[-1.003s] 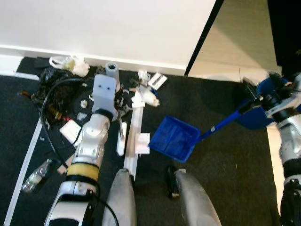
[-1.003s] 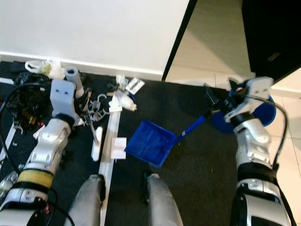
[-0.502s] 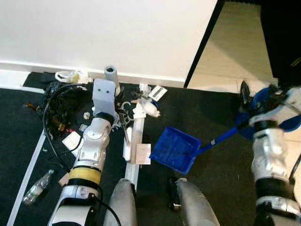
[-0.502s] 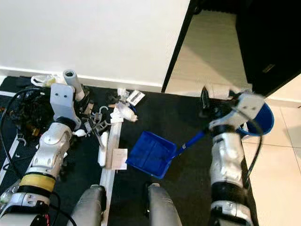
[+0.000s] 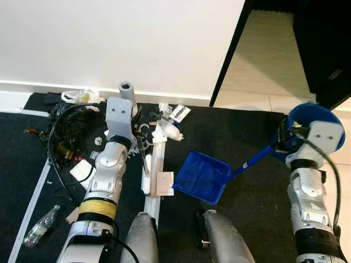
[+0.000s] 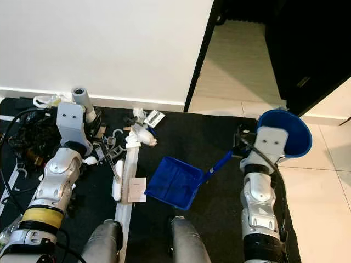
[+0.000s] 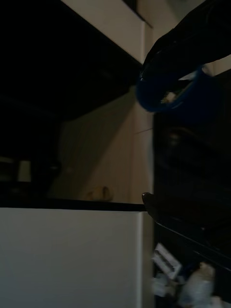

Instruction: Sweep floor

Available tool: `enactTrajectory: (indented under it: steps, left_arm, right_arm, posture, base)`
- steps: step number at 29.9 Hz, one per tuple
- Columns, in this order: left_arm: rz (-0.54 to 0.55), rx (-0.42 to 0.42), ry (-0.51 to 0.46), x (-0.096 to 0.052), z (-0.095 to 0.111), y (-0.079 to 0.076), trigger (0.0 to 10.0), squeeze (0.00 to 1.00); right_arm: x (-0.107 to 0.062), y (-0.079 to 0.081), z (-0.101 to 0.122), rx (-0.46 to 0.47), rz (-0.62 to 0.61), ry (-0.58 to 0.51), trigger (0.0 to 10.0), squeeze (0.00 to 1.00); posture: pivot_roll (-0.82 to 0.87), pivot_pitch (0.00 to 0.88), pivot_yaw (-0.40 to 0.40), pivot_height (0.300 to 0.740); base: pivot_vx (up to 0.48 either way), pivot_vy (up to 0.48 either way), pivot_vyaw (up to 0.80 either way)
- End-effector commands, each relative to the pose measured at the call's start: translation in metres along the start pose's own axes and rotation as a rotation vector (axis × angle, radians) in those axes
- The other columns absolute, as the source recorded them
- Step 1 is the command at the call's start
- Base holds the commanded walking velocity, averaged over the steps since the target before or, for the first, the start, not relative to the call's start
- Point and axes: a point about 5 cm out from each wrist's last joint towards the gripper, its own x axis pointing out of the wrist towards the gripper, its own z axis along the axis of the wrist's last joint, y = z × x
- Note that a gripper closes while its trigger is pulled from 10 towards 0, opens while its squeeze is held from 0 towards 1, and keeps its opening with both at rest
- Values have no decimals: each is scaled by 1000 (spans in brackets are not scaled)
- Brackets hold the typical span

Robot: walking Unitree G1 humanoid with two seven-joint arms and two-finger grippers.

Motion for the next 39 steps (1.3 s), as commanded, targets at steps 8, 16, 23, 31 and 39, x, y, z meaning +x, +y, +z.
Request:
enactTrajectory:
  steps: [8, 16, 23, 31, 39]
  left_arm:
    - [-1, 10, -21, 0, 4, 1, 10000, 0]
    - [6, 21, -32, 1, 8, 4, 10000, 0]
    - [18, 30, -33, -2, 7, 8, 10000, 0]
    - [22, 29, -29, -4, 5, 8, 10000, 0]
    - [20, 28, -33, -1, 7, 8, 10000, 0]
  right_arm:
    - [-2, -7, -46, -45, 42, 211, 10000, 39]
    - [3, -2, -48, -2, 68, 214, 10000, 0]
    - [6, 14, -43, 41, 137, 160, 10000, 0]
    - [-4, 29, -54, 32, 189, 185, 10000, 0]
    - [-1, 26, -54, 24, 188, 179, 10000, 0]
  posture:
    - [82, 142, -57, 740]
    - [95, 145, -60, 740]
    - [98, 137, -65, 740]
    - [101, 128, -67, 740]
    - [101, 131, -63, 740]
  base:
    - [0, 0, 0]
    - [0, 0, 0]
    - [0, 0, 0]
    - [0, 0, 0]
    - [0, 0, 0]
